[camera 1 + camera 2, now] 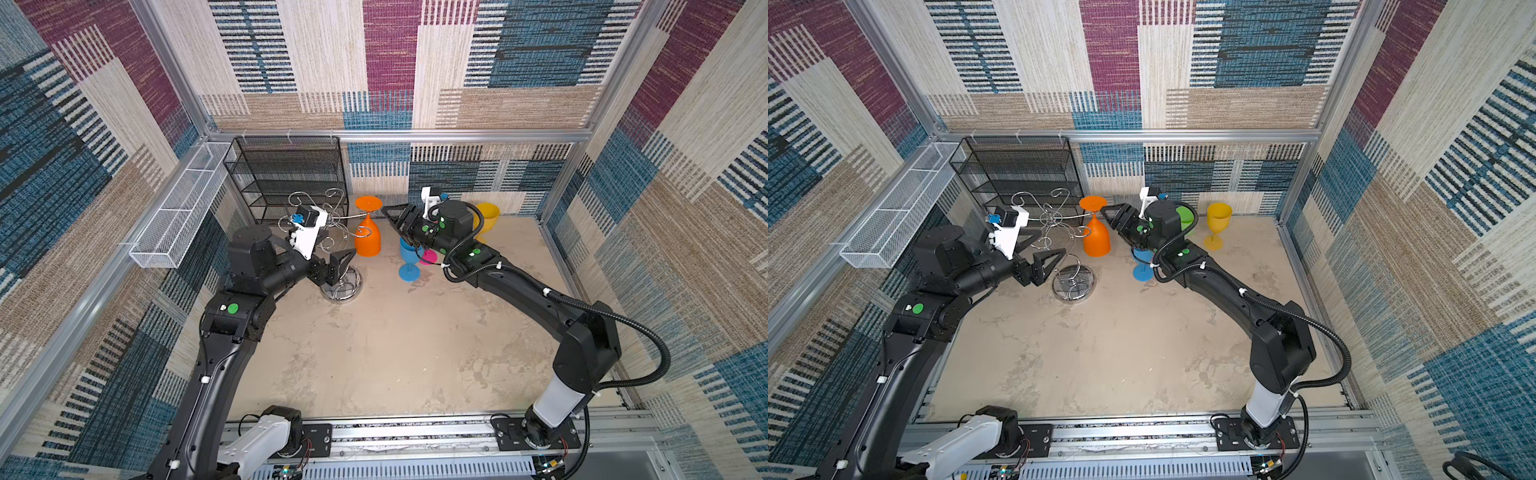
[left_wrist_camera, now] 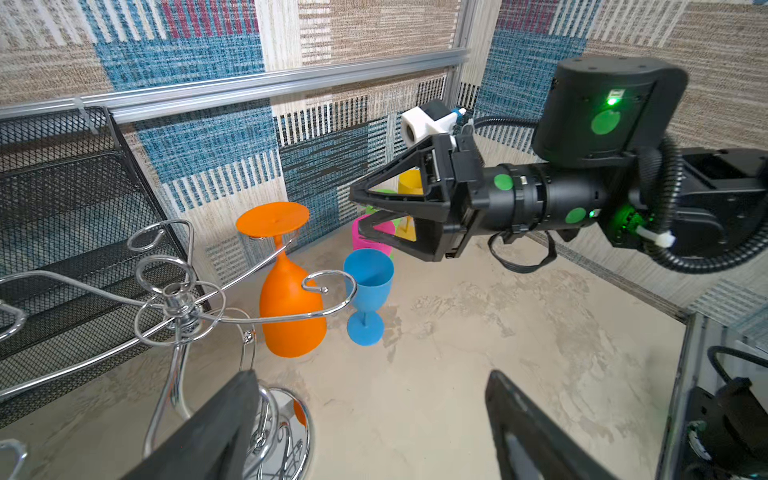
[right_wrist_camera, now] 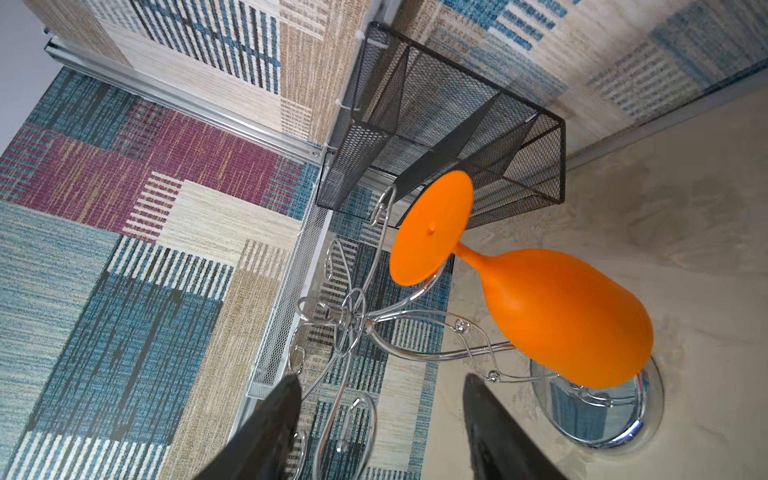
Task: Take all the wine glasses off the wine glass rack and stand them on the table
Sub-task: 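Lower the right gripper onto the orange glass base rim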
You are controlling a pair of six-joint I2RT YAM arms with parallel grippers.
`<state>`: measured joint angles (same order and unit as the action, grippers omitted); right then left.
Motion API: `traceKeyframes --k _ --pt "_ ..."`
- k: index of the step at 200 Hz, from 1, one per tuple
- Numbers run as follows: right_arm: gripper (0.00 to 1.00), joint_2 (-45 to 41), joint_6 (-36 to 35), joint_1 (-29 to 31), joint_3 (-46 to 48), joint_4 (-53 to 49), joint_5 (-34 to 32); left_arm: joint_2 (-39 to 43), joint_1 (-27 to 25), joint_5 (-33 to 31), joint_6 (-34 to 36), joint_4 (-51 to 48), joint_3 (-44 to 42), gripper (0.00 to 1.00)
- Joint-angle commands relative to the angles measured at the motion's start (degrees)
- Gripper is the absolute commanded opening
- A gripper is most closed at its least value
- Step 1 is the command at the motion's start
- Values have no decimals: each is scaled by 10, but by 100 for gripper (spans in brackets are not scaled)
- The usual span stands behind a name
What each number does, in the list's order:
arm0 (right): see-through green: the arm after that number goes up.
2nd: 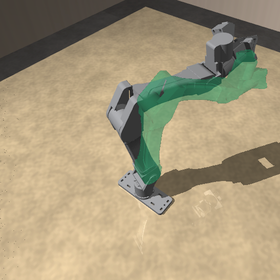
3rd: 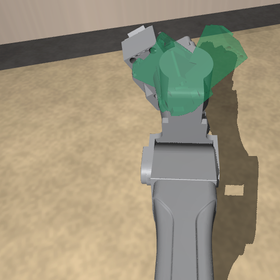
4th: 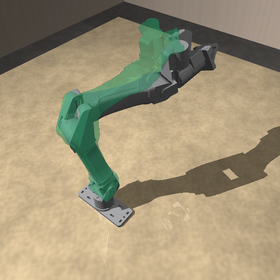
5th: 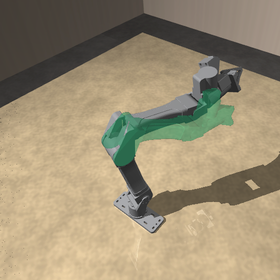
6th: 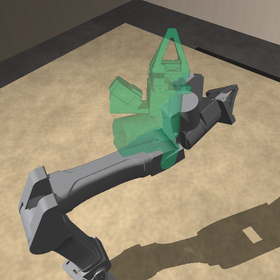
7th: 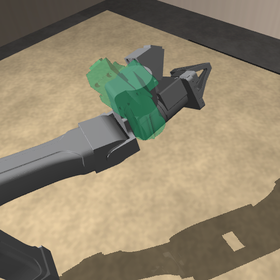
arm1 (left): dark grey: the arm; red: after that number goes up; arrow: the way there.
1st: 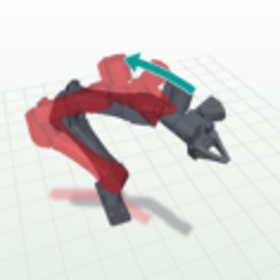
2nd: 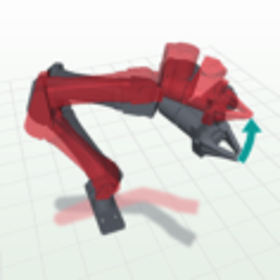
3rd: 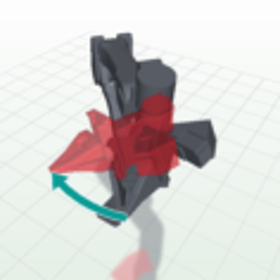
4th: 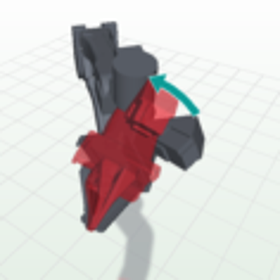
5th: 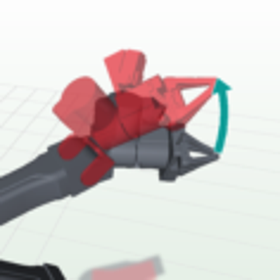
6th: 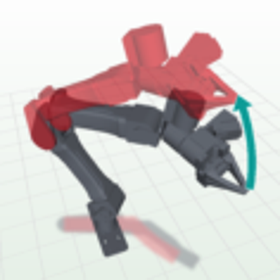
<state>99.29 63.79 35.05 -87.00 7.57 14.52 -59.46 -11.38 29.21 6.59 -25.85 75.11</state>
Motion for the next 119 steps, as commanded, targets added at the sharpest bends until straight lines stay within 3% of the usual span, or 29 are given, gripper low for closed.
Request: traceKeyframes --k 1,119 --pt "62 16 45 -1 -11 43 -2 4 0 23 1 47 -10 88" --pt "52 113 147 -18 -63 111 0 12 1 22 -16 83 -37 88"
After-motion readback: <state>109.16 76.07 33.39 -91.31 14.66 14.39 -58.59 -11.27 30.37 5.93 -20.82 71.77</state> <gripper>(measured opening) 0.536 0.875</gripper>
